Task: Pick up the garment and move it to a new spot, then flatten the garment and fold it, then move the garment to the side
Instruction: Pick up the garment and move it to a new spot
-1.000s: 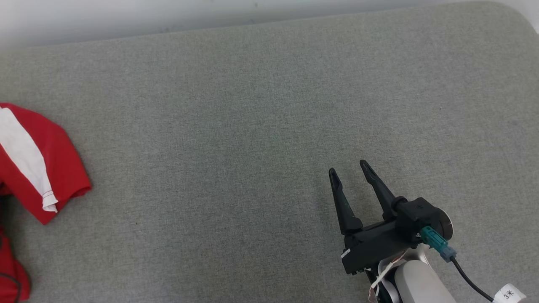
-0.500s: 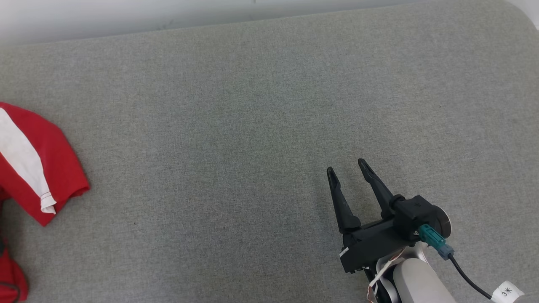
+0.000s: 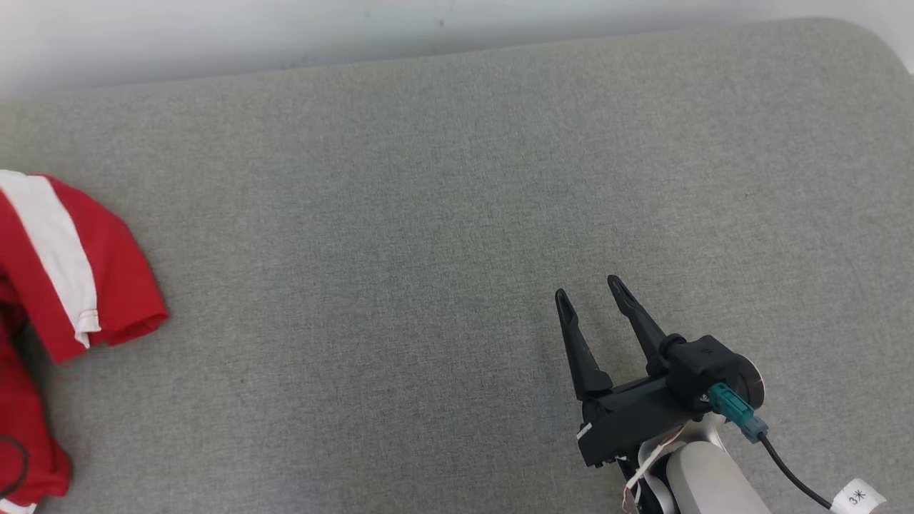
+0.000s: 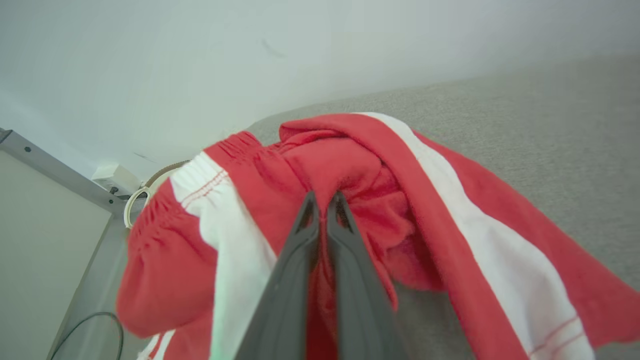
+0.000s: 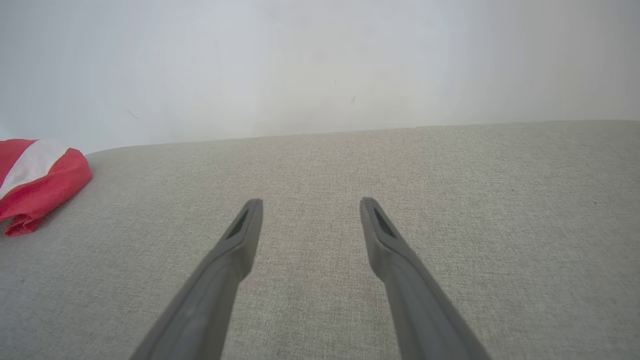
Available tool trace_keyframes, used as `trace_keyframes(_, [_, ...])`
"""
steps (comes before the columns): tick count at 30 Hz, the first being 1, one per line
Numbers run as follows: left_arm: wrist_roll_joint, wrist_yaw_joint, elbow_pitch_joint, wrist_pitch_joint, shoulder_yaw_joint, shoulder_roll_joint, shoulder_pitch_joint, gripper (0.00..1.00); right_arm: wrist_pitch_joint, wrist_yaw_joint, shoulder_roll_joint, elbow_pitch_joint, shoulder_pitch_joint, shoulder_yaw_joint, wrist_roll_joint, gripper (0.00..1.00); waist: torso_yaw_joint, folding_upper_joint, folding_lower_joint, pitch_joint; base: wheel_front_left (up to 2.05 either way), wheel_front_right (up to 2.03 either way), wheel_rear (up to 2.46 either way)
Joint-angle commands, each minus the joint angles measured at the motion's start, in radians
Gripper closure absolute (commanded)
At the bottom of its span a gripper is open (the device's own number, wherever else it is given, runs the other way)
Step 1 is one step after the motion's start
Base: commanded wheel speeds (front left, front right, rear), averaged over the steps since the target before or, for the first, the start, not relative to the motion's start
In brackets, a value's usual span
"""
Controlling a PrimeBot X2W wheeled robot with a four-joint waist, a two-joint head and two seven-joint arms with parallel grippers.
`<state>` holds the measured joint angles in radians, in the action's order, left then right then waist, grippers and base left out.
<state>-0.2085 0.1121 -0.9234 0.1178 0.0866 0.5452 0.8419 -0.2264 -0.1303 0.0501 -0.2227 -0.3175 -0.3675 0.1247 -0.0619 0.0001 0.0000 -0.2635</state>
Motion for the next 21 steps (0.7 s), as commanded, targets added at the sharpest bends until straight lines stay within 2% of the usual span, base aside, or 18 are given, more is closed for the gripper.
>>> trace_keyframes(1, [0.006, 0.001, 0.013, 0.016, 0.007, 0.006, 0.013, 1.0, -0.005, -0.001, 0.0, -0.003, 0.007, 0.0, 0.011, 0.0, 0.009, -0.0001, 0.0, 0.018, 0.0, 0.0, 0.0])
trace_keyframes(9, [-0.008, 0.014, 0.15, 0.052, 0.058, -0.001, 0.046, 1.0, -0.011, -0.001, 0.0, -0.017, 0.023, -0.008, 0.026, 0.0, 0.012, -0.0001, 0.0, 0.07, 0.0, 0.0, 0.0])
trace_keyframes(21, [-0.047, 0.016, 0.504, -0.045, 0.141, -0.023, 0.004, 1.0, -0.024, -0.001, 0.0, -0.028, 0.039, -0.005, 0.058, 0.0, -0.03, -0.0001, 0.0, 0.11, 0.0, 0.0, 0.0])
